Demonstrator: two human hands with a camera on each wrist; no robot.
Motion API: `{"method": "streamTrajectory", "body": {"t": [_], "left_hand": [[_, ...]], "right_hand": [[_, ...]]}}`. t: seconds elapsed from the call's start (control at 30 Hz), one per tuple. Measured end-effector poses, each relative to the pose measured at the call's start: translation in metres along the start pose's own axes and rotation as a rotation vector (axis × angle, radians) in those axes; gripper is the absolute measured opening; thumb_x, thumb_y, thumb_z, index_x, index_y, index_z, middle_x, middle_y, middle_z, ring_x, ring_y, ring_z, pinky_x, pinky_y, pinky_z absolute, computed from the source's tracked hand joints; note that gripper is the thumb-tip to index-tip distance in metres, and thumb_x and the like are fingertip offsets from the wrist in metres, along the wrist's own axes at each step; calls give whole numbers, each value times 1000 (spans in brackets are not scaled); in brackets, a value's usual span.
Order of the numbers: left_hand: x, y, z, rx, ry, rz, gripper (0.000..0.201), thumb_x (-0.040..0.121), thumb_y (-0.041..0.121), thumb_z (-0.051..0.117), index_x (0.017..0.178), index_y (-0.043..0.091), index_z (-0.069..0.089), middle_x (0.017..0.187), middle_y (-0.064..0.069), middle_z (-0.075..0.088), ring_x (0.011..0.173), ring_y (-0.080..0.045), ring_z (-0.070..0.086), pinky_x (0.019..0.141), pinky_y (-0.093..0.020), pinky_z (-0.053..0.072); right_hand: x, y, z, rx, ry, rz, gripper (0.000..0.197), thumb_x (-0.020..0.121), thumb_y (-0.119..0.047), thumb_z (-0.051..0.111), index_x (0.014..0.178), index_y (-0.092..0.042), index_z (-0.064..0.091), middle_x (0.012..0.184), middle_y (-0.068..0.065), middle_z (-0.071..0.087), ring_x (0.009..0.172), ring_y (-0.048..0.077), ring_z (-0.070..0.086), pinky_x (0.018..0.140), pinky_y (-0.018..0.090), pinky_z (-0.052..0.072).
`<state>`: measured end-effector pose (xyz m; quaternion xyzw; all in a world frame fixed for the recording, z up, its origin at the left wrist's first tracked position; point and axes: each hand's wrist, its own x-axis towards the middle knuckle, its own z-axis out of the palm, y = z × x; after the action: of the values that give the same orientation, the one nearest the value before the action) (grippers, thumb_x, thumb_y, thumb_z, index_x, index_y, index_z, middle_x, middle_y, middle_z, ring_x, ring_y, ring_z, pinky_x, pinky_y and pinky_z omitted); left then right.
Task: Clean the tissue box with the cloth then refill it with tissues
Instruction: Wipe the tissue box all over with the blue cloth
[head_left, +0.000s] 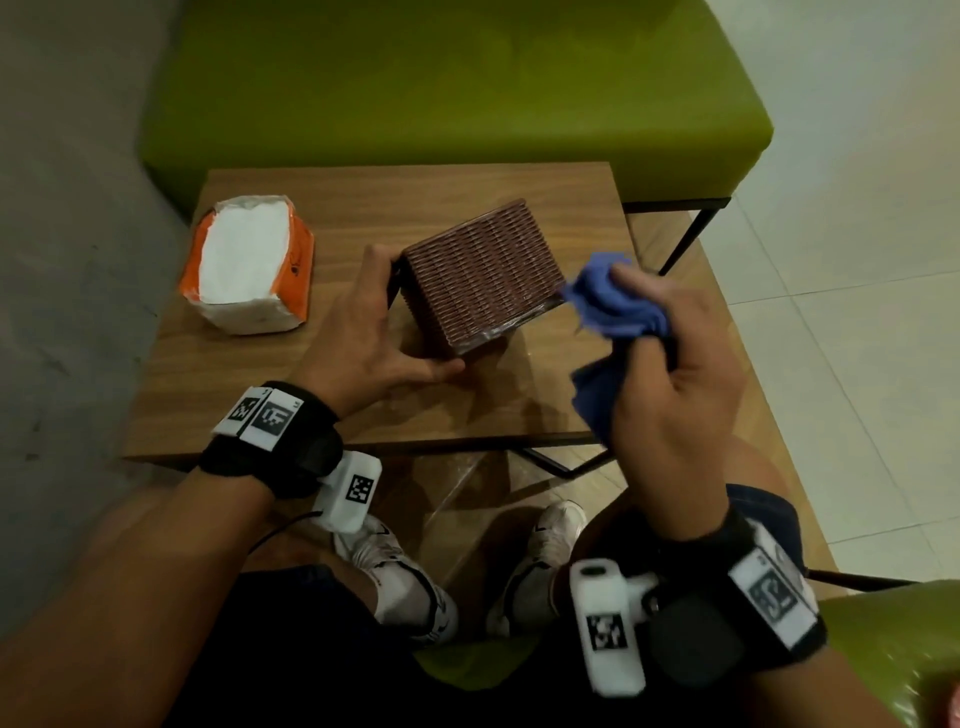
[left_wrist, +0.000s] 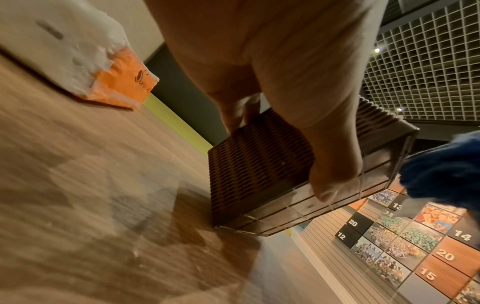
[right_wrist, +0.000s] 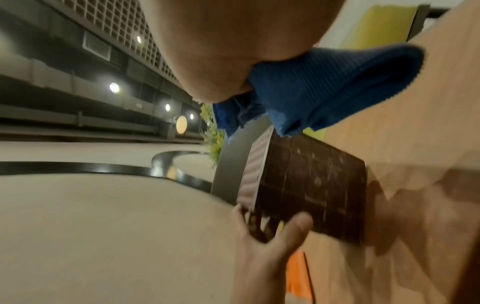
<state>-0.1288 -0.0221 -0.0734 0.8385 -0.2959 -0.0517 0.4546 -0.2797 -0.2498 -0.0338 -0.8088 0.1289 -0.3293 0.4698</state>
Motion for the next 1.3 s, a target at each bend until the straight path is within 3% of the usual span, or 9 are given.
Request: {"method": "streamTrajectory", "body": {"t": [0.2, 0.37, 0.5, 0.63, 0.77, 0.9, 1.07, 1.2, 1.3], "left_hand": [[3, -2, -6, -10, -51, 17, 99, 67, 23, 102, 140, 24, 36, 132, 50, 47, 131, 19, 49, 116, -16, 43], [11, 1, -23, -36, -153, 31, 116, 70, 25, 101, 162, 20, 31, 161, 1, 44, 154, -8, 42, 130, -38, 36], [12, 10, -25, -74, -158, 0, 119, 62, 36, 101, 160, 23, 34, 157, 16, 48, 151, 2, 44, 126, -27, 39], [13, 13, -23, -76, -119, -13, 108, 59, 39, 100, 149, 22, 43, 145, 19, 56, 142, 5, 53, 119, -23, 46], [12, 12, -20, -90, -97, -29, 104, 57, 36, 99, 144, 26, 43, 138, 23, 57, 134, 15, 54, 111, -10, 45], [14, 8, -18, -90, -83, -42, 105, 61, 19, 104, 147, 19, 44, 140, 22, 56, 135, 14, 53, 111, -10, 45], [15, 8, -16, -108, -75, -34, 100, 62, 10, 103, 143, 21, 46, 138, 20, 59, 135, 7, 57, 115, -19, 48], [14, 9, -15, -94, -46, -48, 103, 62, 13, 104, 147, 15, 46, 134, 30, 54, 130, 20, 53, 109, -9, 45], [15, 8, -12, -99, -49, -46, 100, 63, -2, 101, 143, 21, 46, 133, 22, 59, 129, 15, 57, 111, -15, 49]], "right_hand": [[19, 15, 23, -70, -324, 84, 49, 107, -7, 52, 155, -19, 52, 127, -8, 62, 114, -11, 52, 101, 7, 38], [14, 4, 15, 148, -437, 272, 43, 113, -30, 45, 156, -30, 49, 155, -20, 52, 143, -8, 45, 123, 23, 35], [12, 6, 21, 311, -381, 333, 36, 115, -30, 41, 147, -33, 58, 144, -18, 61, 138, -3, 53, 124, 32, 39], [0, 12, 35, -79, -162, 53, 38, 110, -15, 55, 147, -13, 61, 123, 2, 58, 109, -2, 56, 95, 11, 43], [-22, 16, 40, -250, -221, -190, 44, 107, -11, 52, 152, -10, 56, 138, 20, 48, 121, 30, 57, 94, 41, 55], [-13, 16, 36, -329, -132, -187, 41, 104, -9, 57, 144, -6, 62, 130, 22, 53, 115, 31, 57, 90, 46, 54], [-26, -2, 48, -435, -343, -367, 39, 102, -10, 60, 141, -4, 64, 133, 22, 53, 114, 31, 56, 88, 39, 54], [0, 6, 40, -407, -144, -195, 38, 103, -12, 57, 138, -4, 66, 127, 21, 54, 111, 30, 55, 86, 43, 53], [-22, -24, 65, -523, -318, -332, 40, 101, -14, 64, 140, -7, 63, 130, 17, 53, 111, 30, 53, 81, 41, 53]]}}
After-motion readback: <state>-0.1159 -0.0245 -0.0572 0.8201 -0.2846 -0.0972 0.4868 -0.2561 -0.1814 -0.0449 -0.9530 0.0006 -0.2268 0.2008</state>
